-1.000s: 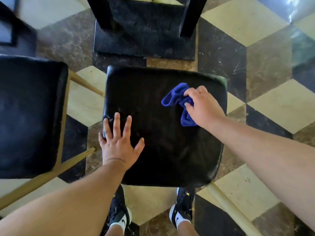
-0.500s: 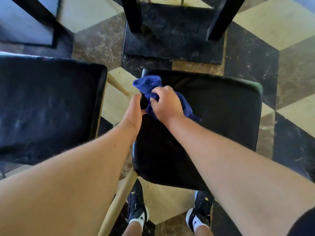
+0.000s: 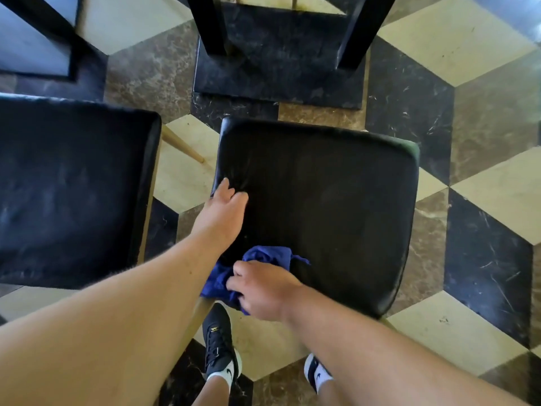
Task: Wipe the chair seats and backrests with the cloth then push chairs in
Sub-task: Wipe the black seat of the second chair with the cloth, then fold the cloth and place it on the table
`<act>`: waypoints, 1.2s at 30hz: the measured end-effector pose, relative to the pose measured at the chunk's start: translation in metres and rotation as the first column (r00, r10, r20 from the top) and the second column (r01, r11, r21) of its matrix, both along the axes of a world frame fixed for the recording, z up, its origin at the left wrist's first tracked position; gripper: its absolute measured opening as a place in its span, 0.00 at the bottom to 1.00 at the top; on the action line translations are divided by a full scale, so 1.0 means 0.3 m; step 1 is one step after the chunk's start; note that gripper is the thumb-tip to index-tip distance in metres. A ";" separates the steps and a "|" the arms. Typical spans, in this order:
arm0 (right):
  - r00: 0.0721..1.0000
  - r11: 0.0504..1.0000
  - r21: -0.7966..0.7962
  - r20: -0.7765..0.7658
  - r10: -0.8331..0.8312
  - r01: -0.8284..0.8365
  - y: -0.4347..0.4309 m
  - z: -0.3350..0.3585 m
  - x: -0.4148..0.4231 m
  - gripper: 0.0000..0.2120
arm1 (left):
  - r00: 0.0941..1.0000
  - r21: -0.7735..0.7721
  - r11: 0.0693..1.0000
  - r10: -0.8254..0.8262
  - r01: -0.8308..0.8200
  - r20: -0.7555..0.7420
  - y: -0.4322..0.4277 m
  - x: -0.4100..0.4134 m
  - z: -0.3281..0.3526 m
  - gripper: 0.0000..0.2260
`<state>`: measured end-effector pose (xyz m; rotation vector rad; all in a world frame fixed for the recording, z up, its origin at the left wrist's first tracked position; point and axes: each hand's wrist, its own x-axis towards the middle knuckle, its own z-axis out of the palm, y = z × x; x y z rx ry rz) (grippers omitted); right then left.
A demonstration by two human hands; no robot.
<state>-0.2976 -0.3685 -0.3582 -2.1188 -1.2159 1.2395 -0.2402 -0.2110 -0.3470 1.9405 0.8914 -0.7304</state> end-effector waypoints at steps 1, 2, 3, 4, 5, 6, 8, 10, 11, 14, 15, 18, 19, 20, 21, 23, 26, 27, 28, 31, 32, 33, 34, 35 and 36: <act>0.998 0.998 -0.006 0.020 0.060 -0.060 -0.050 0.004 0.035 0.09 | 0.991 0.064 0.989 -0.136 0.136 -0.014 -0.019 -0.027 -0.021 0.34; 0.993 0.994 -0.018 0.049 0.106 -0.105 -0.100 0.009 0.078 0.11 | 0.969 0.119 0.962 -0.245 0.248 -0.039 -0.042 -0.057 -0.043 0.35; 0.988 0.991 -0.032 0.084 0.131 -0.128 -0.149 0.014 0.123 0.12 | 0.940 0.176 0.924 -0.335 0.341 -0.061 -0.067 -0.086 -0.064 0.36; 0.983 0.991 -0.046 0.125 0.133 -0.129 -0.197 0.021 0.172 0.12 | 0.912 0.236 0.881 -0.402 0.410 -0.082 -0.092 -0.112 -0.088 0.37; 0.979 0.993 -0.056 0.170 0.111 -0.103 -0.242 0.027 0.226 0.13 | 0.894 0.296 0.845 -0.437 0.446 -0.098 -0.117 -0.134 -0.106 0.38; 0.974 0.997 -0.064 0.218 0.058 -0.045 -0.287 0.030 0.284 0.12 | 0.888 0.352 0.819 -0.449 0.454 -0.100 -0.135 -0.151 -0.126 0.38; 0.937 0.984 -0.067 0.321 -0.136 0.166 -0.374 0.025 0.419 0.10 | 0.899 0.429 0.800 -0.432 0.419 -0.071 -0.165 -0.168 -0.159 0.38; 0.841 0.914 -0.043 0.409 -0.353 0.404 -0.444 0.011 0.558 0.10 | 0.912 0.486 0.790 -0.409 0.373 -0.035 -0.185 -0.184 -0.192 0.37; 0.778 0.866 -0.022 0.449 -0.438 0.500 -0.468 -0.003 0.619 0.11 | 0.912 0.521 0.774 -0.410 0.360 -0.021 -0.192 -0.192 -0.210 0.37; 0.570 0.696 0.063 0.524 -0.633 0.715 -0.472 -0.060 0.715 0.12 | 0.913 0.606 0.729 -0.408 0.318 0.011 -0.206 -0.208 -0.249 0.36; 0.490 0.625 0.096 0.534 -0.689 0.775 -0.450 -0.077 0.710 0.13 | 0.914 0.625 0.719 -0.404 0.304 0.021 -0.208 -0.209 -0.256 0.36; 0.347 0.488 0.144 0.537 -0.769 0.861 -0.362 -0.091 0.617 0.12 | 0.913 0.632 0.710 -0.407 0.311 0.007 -0.215 -0.208 -0.254 0.36; 0.375 0.505 0.133 0.515 -0.770 0.853 -0.336 -0.083 0.567 0.10 | 0.911 0.628 0.708 -0.413 0.324 -0.004 -0.216 -0.205 -0.249 0.36; 0.434 0.549 0.117 0.487 -0.758 0.827 -0.316 -0.070 0.507 0.07 | 0.909 0.620 0.709 -0.417 0.337 -0.016 -0.215 -0.203 -0.242 0.37; 0.505 0.603 0.097 0.453 -0.735 0.792 -0.299 -0.055 0.438 0.05 | 0.908 0.602 0.717 -0.419 0.351 -0.030 -0.212 -0.197 -0.231 0.37; 0.635 0.703 0.043 0.394 -0.665 0.710 -0.275 -0.029 0.289 0.04 | 0.906 0.537 0.752 -0.420 0.382 -0.056 -0.198 -0.181 -0.210 0.37; 0.751 0.749 -0.122 0.249 -0.612 0.651 -0.252 0.017 0.131 0.07 | 0.883 0.390 0.794 -0.448 0.466 -0.143 -0.166 -0.149 -0.158 0.40; 0.763 0.740 -0.188 0.191 -0.618 0.646 -0.248 0.033 0.124 0.09 | 0.868 0.349 0.795 -0.466 0.496 -0.173 -0.153 -0.134 -0.134 0.41; 0.767 0.731 -0.234 0.159 -0.622 0.641 -0.246 0.054 0.135 0.10 | 0.854 0.313 0.794 -0.482 0.521 -0.198 -0.138 -0.118 -0.104 0.42; 0.738 0.711 -0.200 0.234 -0.633 0.674 -0.239 0.151 0.199 0.07 | 0.811 0.238 0.778 -0.533 0.582 -0.241 -0.092 -0.070 0.003 0.44; 0.707 0.691 -0.163 0.253 -0.660 0.704 -0.234 0.198 0.220 0.07 | 0.790 0.219 0.763 -0.558 0.608 -0.253 -0.081 -0.059 0.042 0.43; 0.680 0.672 -0.130 0.255 -0.688 0.729 -0.227 0.250 0.235 0.06 | 0.773 0.194 0.753 -0.580 0.629 -0.255 -0.075 -0.052 0.086 0.41; 0.660 0.658 -0.102 0.250 -0.709 0.746 -0.219 0.305 0.250 0.06 | 0.768 0.161 0.756 -0.593 0.635 -0.243 -0.074 -0.045 0.135 0.38; 0.650 0.655 -0.071 0.241 -0.721 0.753 -0.210 0.363 0.263 0.06 | 0.777 0.125 0.771 -0.595 0.624 -0.206 -0.077 -0.041 0.188 0.36; 0.644 0.653 -0.037 0.221 -0.733 0.756 -0.200 0.420 0.275 0.05 | 0.793 0.096 0.789 -0.591 0.606 -0.151 -0.079 -0.037 0.239 0.32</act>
